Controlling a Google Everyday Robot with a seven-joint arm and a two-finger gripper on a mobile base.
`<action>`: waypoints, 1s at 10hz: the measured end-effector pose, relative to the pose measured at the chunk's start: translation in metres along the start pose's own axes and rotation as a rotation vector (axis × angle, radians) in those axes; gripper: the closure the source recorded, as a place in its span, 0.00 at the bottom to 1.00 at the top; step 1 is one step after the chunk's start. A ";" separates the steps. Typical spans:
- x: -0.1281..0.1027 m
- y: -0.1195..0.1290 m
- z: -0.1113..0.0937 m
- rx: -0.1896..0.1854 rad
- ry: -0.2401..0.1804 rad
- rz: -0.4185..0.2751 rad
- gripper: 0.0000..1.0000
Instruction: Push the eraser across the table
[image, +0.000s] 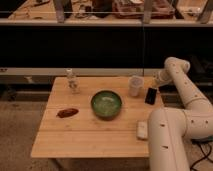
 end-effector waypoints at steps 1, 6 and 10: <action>-0.005 0.004 -0.002 0.008 0.001 -0.002 1.00; -0.005 0.008 0.002 0.015 0.017 0.011 1.00; 0.002 0.004 0.001 0.015 0.035 0.028 1.00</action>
